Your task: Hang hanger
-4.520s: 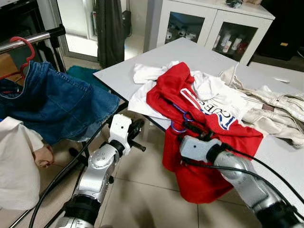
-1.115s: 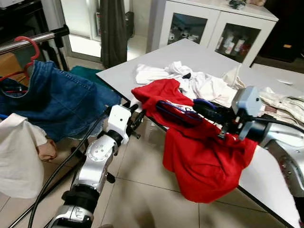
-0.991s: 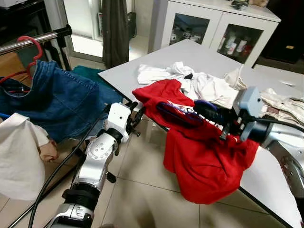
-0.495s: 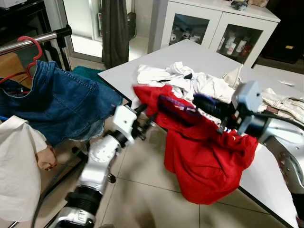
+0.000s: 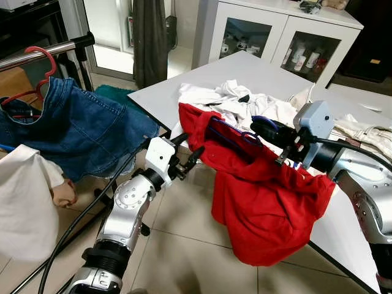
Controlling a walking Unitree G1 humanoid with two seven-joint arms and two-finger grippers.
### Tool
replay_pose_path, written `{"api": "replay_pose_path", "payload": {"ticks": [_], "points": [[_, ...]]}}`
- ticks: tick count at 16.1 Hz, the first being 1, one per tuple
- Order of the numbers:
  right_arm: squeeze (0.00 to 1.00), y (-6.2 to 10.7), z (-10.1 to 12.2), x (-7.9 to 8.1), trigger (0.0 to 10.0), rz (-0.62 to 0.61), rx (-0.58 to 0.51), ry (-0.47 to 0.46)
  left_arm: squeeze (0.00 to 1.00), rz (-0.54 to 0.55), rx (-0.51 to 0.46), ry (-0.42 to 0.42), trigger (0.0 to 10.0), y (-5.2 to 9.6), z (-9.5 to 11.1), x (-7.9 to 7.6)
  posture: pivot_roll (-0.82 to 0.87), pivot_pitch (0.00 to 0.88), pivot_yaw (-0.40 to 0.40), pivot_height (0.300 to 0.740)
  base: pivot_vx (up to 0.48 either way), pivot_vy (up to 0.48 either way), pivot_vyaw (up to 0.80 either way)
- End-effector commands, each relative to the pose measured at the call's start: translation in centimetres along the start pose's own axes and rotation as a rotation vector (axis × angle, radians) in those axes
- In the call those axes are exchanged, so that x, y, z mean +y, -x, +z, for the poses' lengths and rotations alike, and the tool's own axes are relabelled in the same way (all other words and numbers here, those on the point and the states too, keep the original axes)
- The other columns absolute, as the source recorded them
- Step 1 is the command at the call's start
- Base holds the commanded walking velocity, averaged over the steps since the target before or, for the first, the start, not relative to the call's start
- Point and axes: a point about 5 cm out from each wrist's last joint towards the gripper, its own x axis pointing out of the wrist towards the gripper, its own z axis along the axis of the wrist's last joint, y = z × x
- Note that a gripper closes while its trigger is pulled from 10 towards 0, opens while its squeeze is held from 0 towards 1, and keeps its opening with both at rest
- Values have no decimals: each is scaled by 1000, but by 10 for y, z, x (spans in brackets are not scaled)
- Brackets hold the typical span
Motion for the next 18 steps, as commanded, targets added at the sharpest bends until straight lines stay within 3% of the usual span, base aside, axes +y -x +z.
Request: {"api": "replay_pose_path", "payload": {"ticks": [1,4,5,10,14,15,16,18], "points": [[0,2,9,4,0,28,-41,11,1000,-8,-16,14,10000,-1,2,-1,1,0,-75,740,0,0,0],[0,1,9,17,0,77,-47,13,1000,-12,-10,-3,10000,-3,3,-1,-8,0,-69,740,0,0,0],[0,0,12,22,0,97,-62,11,0,-12,-1,-9,10000,-4,2,-1,-8,0,-69,740,0,0,0],[0,1,27,31,0,164,-128,-6,0,45,73,-34,10000,-4,-6,6,-10,0,-66,740,0,0,0],[0,17,18,27,0,177,-55,6,0,90,81,-35,10000,-4,-6,13,-2,0,-70,740,0,0,0],[0,19,16,25,0,161,-38,14,0,89,74,-37,7725,-4,-6,13,-6,0,-69,740,0,0,0],[0,15,18,22,0,130,-41,23,0,77,54,-26,0,-5,-4,10,-6,0,-69,740,0,0,0],[0,12,16,21,0,110,-22,42,0,45,39,-15,0,-8,-2,5,-6,0,-69,740,0,0,0]]}}
